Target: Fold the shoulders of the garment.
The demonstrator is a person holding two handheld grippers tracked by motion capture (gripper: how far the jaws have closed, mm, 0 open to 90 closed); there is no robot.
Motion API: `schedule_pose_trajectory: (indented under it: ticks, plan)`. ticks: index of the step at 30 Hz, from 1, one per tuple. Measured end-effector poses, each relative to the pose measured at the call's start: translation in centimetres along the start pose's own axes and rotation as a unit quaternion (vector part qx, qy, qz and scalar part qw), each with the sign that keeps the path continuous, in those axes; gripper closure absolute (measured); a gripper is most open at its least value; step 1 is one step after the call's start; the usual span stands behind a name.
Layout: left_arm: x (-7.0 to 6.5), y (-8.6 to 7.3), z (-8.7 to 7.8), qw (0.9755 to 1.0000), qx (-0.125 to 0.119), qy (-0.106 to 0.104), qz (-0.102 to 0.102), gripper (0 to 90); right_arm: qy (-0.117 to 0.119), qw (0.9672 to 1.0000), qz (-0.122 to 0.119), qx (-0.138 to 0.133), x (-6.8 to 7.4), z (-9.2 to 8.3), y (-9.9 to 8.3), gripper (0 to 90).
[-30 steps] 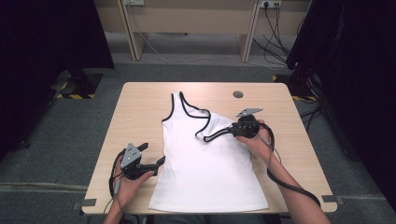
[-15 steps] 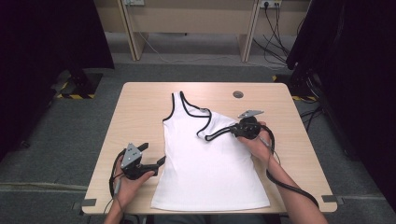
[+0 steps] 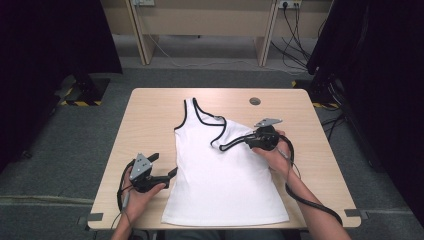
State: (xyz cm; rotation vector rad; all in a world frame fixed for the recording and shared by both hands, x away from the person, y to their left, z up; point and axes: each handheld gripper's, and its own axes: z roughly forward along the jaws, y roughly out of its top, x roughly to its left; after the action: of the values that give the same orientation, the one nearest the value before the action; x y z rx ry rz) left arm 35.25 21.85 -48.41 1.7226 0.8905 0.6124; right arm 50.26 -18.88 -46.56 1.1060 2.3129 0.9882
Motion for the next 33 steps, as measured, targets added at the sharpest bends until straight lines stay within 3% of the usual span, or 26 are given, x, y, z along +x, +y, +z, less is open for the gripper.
schedule_pose_trajectory:
  ticks: [11, 26, 33]
  plan:
    - [0.0, 0.0, 0.0, 1.0, 0.001, 0.0, 0.002, 11.2, -0.004, 1.0, 0.007, -0.002, 0.4, -0.6, -0.1, 33.1]
    - [-0.1, 0.0, 0.1, 1.0, 0.004, 0.0, 0.003, 11.3, 0.008, 0.9997, 0.022, -0.003, 0.6, -1.5, -1.0, 21.9]
    - [0.3, 0.9, 0.9, 0.9998, 0.001, 0.0, -0.019, 11.3, 0.015, 0.9995, 0.027, -0.007, 0.2, -2.8, -2.0, 18.0]
